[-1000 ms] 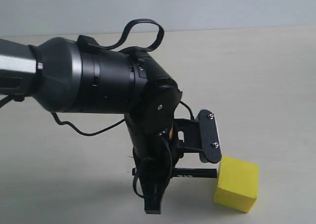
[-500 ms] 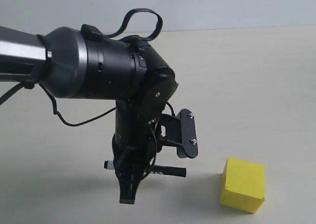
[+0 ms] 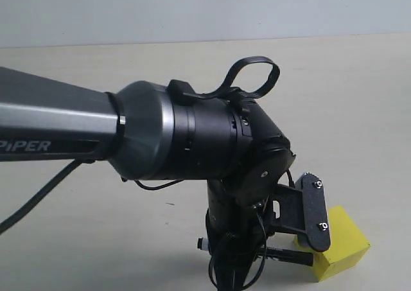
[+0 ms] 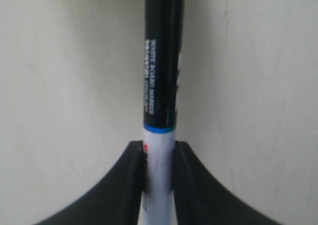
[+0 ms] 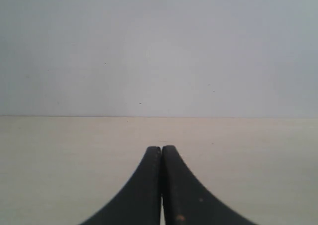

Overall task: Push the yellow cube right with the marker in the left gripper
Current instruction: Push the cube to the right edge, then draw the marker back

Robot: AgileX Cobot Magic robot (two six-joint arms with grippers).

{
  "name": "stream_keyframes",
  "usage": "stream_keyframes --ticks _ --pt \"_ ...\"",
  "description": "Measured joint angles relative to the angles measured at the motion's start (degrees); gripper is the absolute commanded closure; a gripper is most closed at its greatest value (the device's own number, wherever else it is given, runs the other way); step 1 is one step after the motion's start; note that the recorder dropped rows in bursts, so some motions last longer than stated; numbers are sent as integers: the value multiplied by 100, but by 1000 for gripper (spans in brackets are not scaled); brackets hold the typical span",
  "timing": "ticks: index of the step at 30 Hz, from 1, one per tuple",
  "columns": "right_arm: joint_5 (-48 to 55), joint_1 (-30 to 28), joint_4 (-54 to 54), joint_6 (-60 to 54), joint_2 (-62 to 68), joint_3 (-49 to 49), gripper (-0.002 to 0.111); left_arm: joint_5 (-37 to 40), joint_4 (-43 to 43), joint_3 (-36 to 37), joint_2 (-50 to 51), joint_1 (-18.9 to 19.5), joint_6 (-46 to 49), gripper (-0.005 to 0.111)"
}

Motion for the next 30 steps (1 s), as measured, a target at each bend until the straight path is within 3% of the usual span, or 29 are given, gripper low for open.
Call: stream_keyframes --ticks 7,15,30 --pt "0 0 0 0 0 0 108 400 -14 3 14 236 -349 107" --pt "0 0 0 0 0 0 108 718 70 3 14 199 -859 107" --pt "0 0 0 0 0 0 108 -309 273 3 14 199 -1123 107"
